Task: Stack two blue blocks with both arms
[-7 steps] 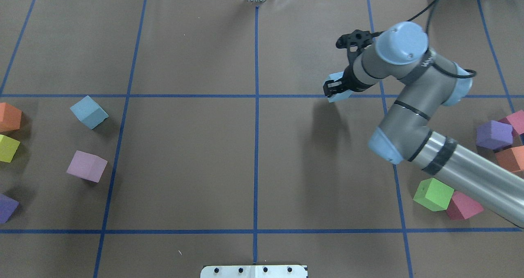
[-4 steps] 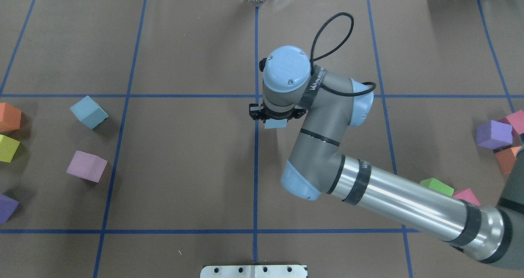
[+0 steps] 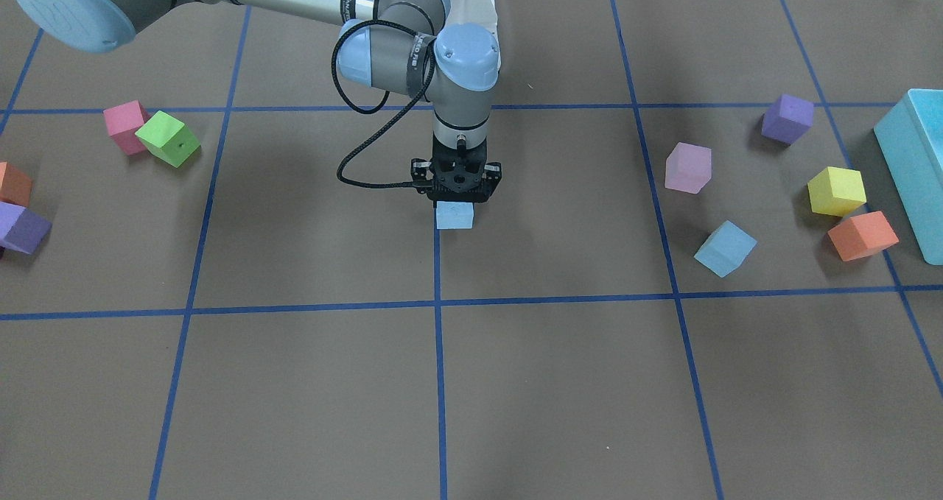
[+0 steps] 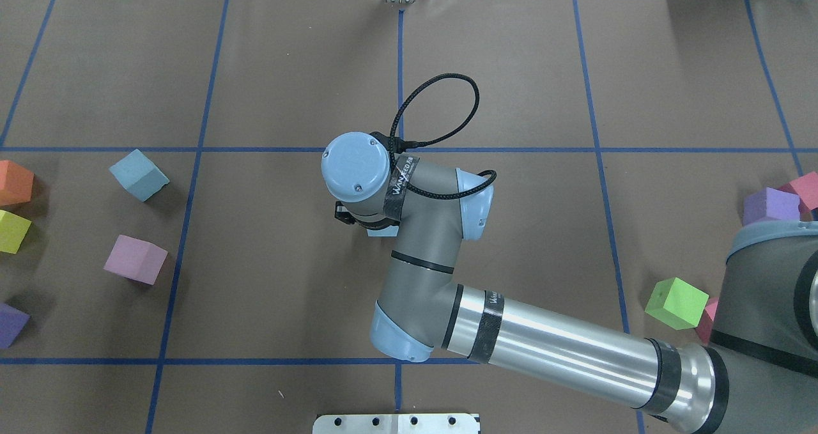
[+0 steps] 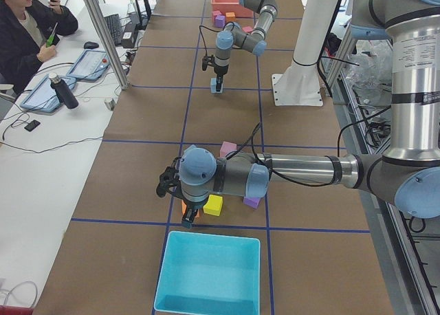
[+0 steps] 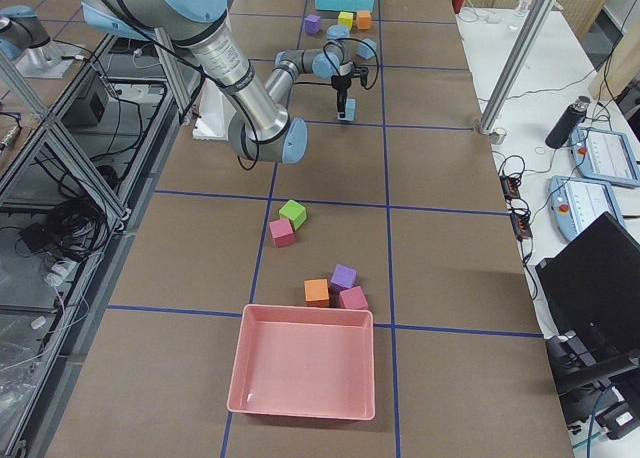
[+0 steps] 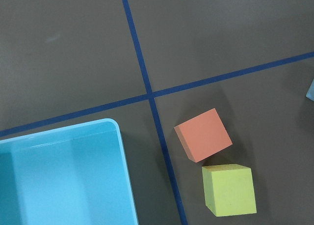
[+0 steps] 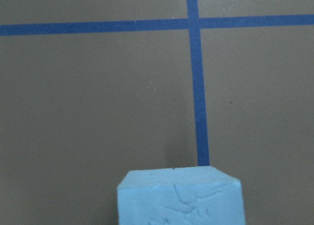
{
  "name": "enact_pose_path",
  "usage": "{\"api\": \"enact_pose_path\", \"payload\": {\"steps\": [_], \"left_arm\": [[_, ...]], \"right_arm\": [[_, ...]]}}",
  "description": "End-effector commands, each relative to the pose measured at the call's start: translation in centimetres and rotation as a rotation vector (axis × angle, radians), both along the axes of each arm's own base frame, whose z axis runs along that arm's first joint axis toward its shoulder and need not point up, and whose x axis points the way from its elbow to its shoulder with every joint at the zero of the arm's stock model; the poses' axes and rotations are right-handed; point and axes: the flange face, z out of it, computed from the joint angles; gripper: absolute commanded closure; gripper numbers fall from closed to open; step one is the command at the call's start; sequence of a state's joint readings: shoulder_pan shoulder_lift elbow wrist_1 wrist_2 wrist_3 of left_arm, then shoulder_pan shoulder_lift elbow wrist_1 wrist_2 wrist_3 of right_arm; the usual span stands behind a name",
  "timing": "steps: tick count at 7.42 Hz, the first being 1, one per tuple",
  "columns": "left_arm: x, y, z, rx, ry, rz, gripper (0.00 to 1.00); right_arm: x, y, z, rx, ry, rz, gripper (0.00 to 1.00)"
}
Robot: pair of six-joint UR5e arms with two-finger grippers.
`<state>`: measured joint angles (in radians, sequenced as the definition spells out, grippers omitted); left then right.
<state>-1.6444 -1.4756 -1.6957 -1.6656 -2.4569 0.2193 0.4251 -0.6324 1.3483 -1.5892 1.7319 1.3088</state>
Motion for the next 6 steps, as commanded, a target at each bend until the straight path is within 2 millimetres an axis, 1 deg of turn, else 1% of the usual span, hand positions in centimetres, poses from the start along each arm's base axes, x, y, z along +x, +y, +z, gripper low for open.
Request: {"api": "enact_pose_path", "payload": {"steps": [1, 2, 3, 4, 5, 6], "left_arm": [[0.0, 0.0, 0.0, 0.000, -0.001, 0.000, 0.02], [0.0, 0.0, 0.0, 0.000, -0.001, 0.000, 0.02], [0.0, 0.0, 0.0, 0.000, -0.001, 0.000, 0.02], [0.0, 0.0, 0.0, 0.000, -0.001, 0.000, 0.02], [0.0, 0.0, 0.0, 0.000, -0.001, 0.000, 0.02], [0.0, 0.0, 0.0, -0.002, -0.001, 0.000, 0.02]], "right_arm": [[0.9, -1.4, 0.6, 0.019, 0.013, -0.003, 0.80], [1.1, -1.6, 1.4, 0.019, 0.016, -0.002, 0.77], [1.1, -1.6, 1.9, 0.016, 0.020, 0.002, 0.61], [1.2, -1.6, 2.4, 0.010, 0.025, 0.005, 0.37], [1.2, -1.3, 3.3, 0.002, 0.032, 0.010, 0.26], [1.2, -1.3, 3.0, 0.003, 0.028, 0.011, 0.13]]}}
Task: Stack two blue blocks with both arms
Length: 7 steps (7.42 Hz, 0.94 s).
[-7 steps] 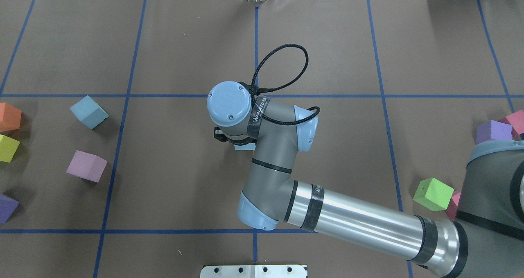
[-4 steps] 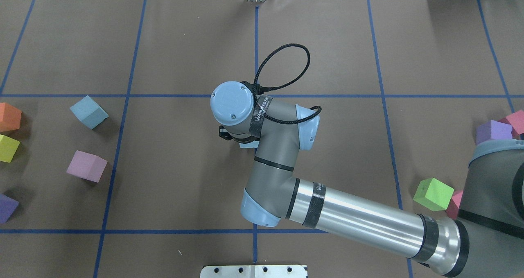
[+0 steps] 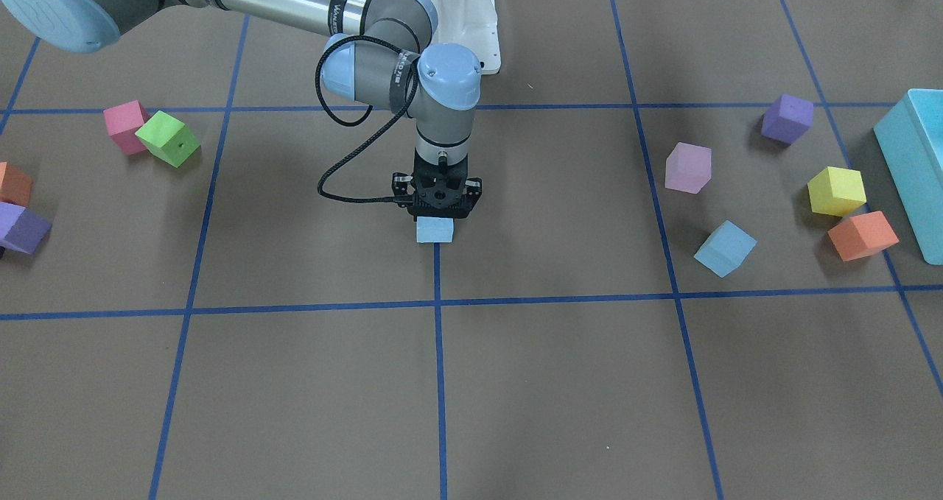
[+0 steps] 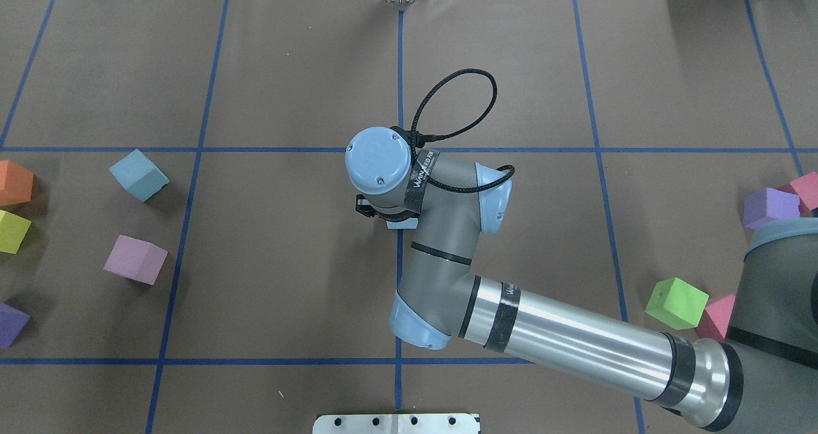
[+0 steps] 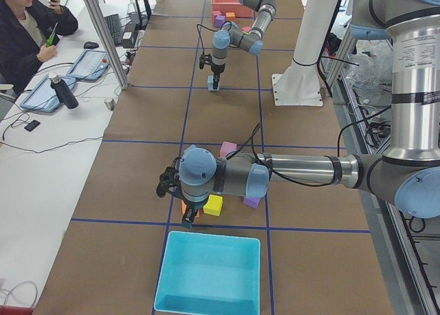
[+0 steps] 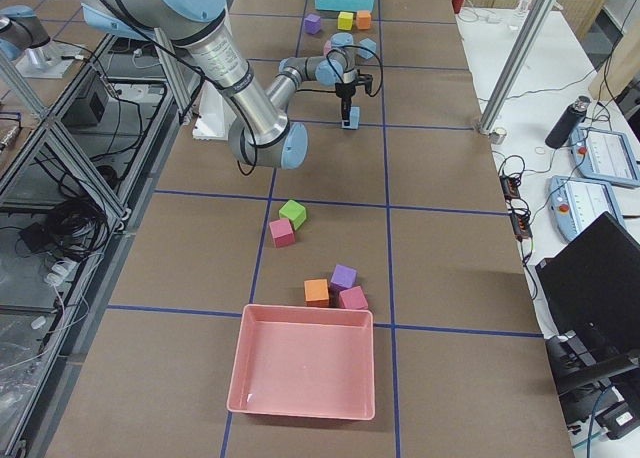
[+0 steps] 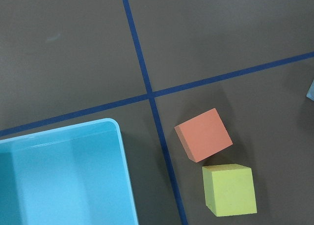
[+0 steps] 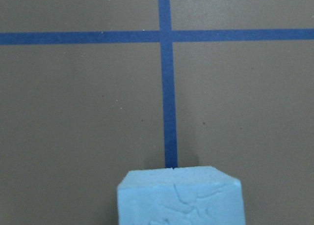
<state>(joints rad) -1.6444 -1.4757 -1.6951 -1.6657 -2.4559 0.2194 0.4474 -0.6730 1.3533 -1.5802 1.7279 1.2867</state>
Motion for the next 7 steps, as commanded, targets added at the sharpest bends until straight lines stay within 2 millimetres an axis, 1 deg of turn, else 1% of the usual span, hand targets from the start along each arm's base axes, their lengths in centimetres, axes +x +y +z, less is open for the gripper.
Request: {"api": "enact_pose_path", "payload": {"steps": [1, 3, 4, 5, 6, 7], "left_arm": [[0.1, 0.0, 0.0, -0.001, 0.002, 0.002, 0.02], [0.0, 0.0, 0.0, 0.000, 0.001, 0.000, 0.02], [0.0, 0.0, 0.0, -0.001, 0.002, 0.000, 0.02], [0.0, -0.1, -0.3, 0.008, 0.000, -0.001, 0.02], [0.0, -0.6, -1.0, 0.020, -0.001, -0.003, 0.02], [-0.1, -1.0, -1.6, 0.030, -0.001, -0.006, 0.02]], "right_arm": [[0.2, 0.2, -0.6, 0.002, -0.012, 0.004, 0.02], [0.4, 0.3, -1.3, 0.010, -0.026, 0.003, 0.01], [2.3, 0.3, -3.1, 0.035, -0.060, 0.003, 0.00], [5.4, -1.6, -3.4, 0.058, -0.084, 0.024, 0.00], [9.4, -4.6, -3.8, 0.086, -0.087, 0.035, 0.00], [14.2, -7.5, -3.9, 0.089, -0.095, 0.026, 0.00]]}}
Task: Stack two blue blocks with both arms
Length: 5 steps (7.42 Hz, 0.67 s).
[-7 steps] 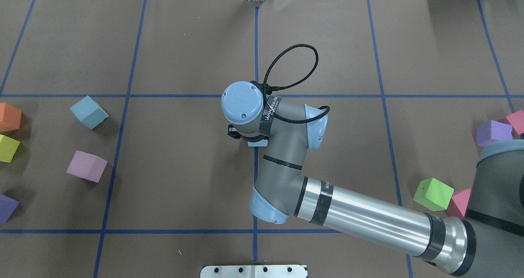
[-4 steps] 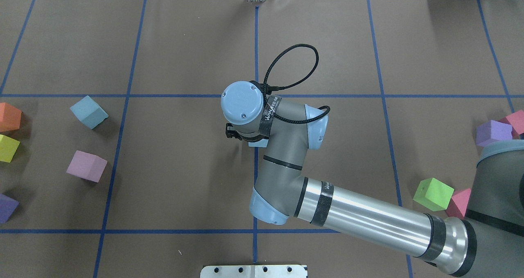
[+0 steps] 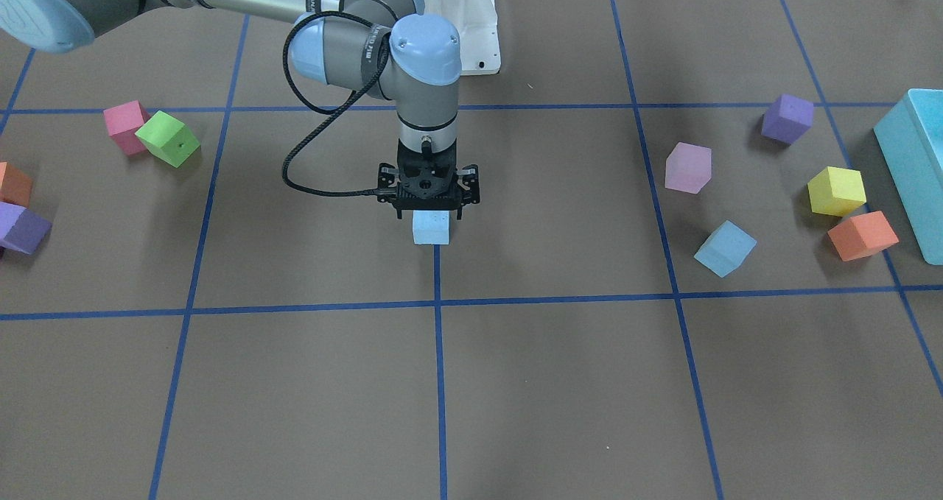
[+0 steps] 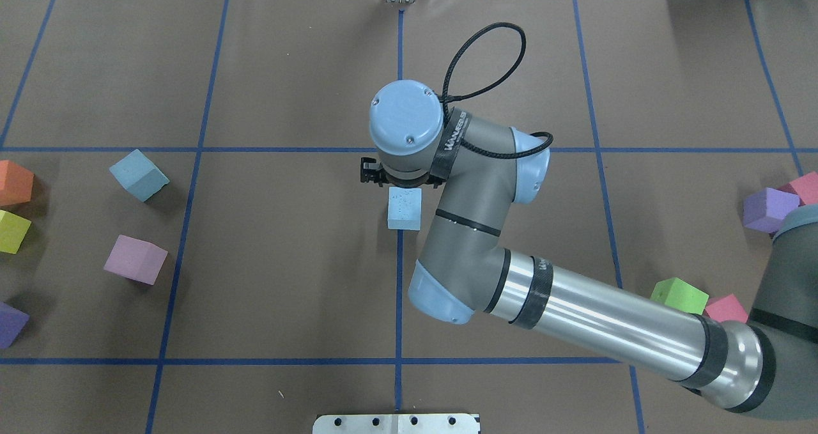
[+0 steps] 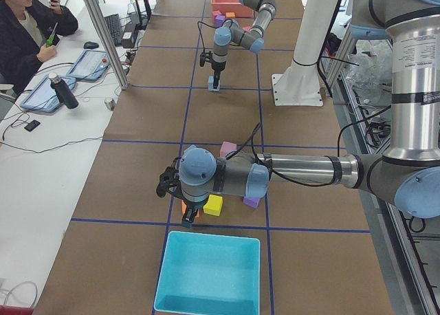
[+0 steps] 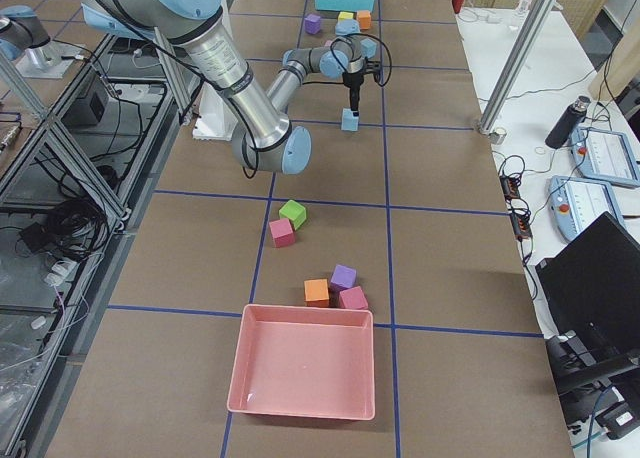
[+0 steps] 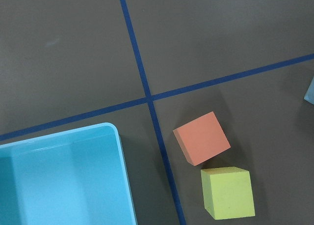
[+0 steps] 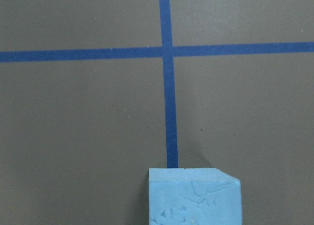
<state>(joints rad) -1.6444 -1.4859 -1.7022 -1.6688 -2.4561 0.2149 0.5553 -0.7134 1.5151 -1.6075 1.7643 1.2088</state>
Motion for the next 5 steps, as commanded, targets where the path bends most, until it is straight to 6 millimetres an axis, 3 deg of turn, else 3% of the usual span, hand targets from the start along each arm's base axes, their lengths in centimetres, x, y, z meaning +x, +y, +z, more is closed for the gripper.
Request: {"api": "enact_pose_path", "payload": {"steps": [1, 2, 3, 5], "left_arm": [[0.0, -0.9, -1.3, 0.065, -0.005, 0.000, 0.02], [-0.2, -3.0, -2.8, 0.193, -0.022, -0.005, 0.02], [-0.3, -4.6, -3.3, 0.216, -0.018, -0.025, 0.02], [-0.1, -5.3, -5.0, 0.281, -0.005, -0.040, 0.02]], "right_arm": [[11.0, -5.6, 1.9, 0.025, -0.019, -0.005, 0.00], [15.4, -7.1, 4.4, 0.075, 0.002, -0.043, 0.00], [19.7, -8.5, 6.9, 0.114, 0.032, -0.046, 0.00], [28.1, -11.7, 11.0, 0.081, 0.014, -0.064, 0.00]]}}
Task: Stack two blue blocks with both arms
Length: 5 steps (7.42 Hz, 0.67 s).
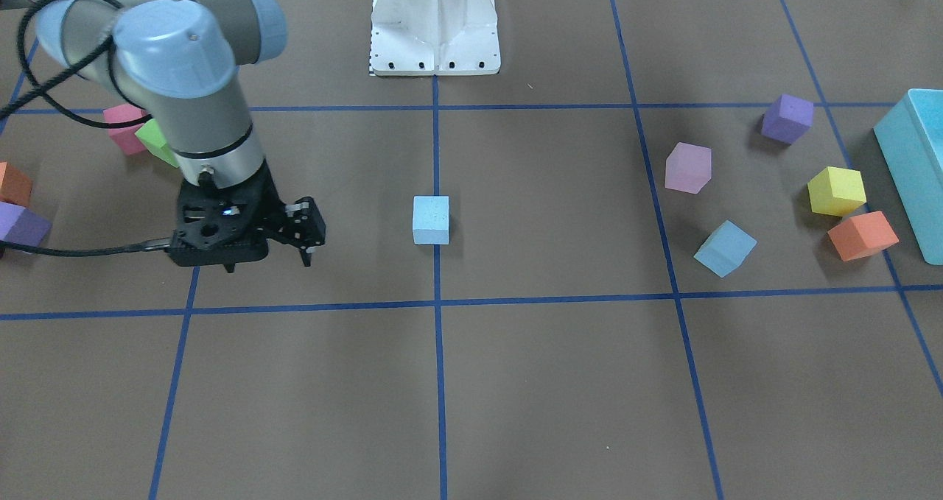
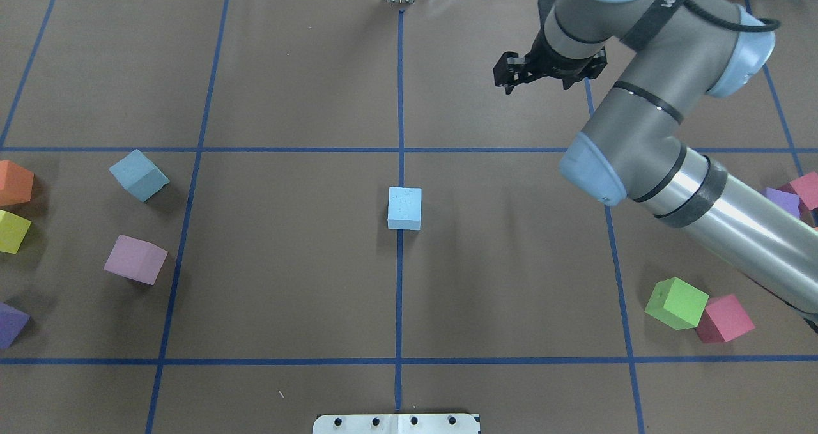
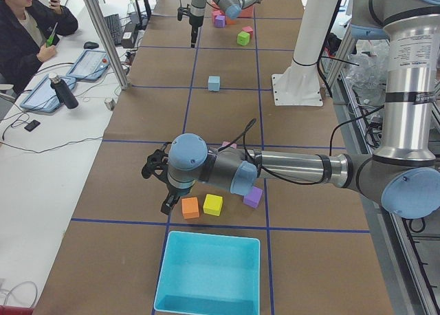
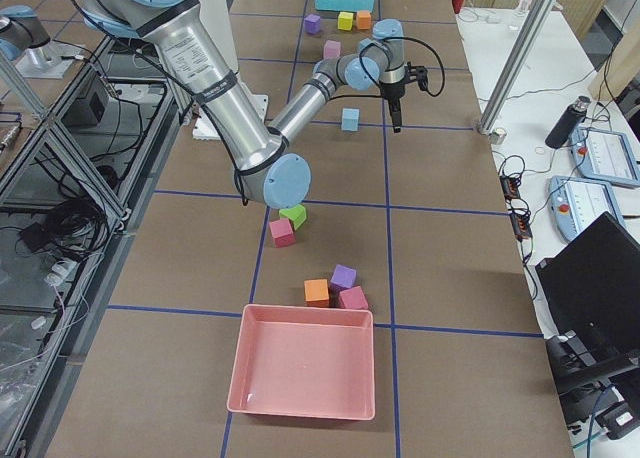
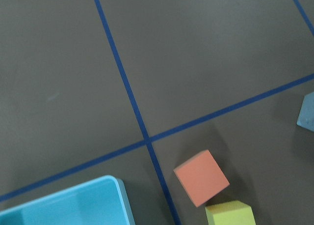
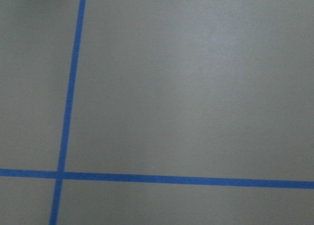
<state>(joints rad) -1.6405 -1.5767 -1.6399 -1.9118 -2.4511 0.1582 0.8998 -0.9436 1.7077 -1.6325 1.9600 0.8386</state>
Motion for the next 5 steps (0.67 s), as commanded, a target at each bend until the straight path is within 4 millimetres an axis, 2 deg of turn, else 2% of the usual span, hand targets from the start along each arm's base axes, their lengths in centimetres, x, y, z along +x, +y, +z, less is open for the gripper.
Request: {"api": "enact_pose_path", "payload": {"steps": [1, 2, 3, 4, 5], "left_arm": [[1.5, -0.7, -1.4, 0.088, 0.006, 0.022, 0.02], [4.3, -1.3, -2.0, 0.142, -0.004, 0.073, 0.02], [8.5, -3.0, -4.0, 0.181, 0.000, 0.150, 0.02], [10.1, -3.9, -5.5, 0.201, 0.009, 0.175, 0.02], [12.4, -3.9, -5.7, 0.180, 0.030, 0.200, 0.02]], "right_arm": [[10.4, -2.6, 6.8, -0.021, 0.011, -0.042, 0.00], [14.6, -2.6, 12.5, 0.009, 0.083, -0.110, 0.00], [19.8, -2.1, 17.6, 0.032, 0.139, -0.164, 0.00], [24.6, -0.9, 21.8, 0.029, 0.152, -0.198, 0.00], [29.3, 1.2, 26.5, 0.032, 0.175, -0.252, 0.00]]}}
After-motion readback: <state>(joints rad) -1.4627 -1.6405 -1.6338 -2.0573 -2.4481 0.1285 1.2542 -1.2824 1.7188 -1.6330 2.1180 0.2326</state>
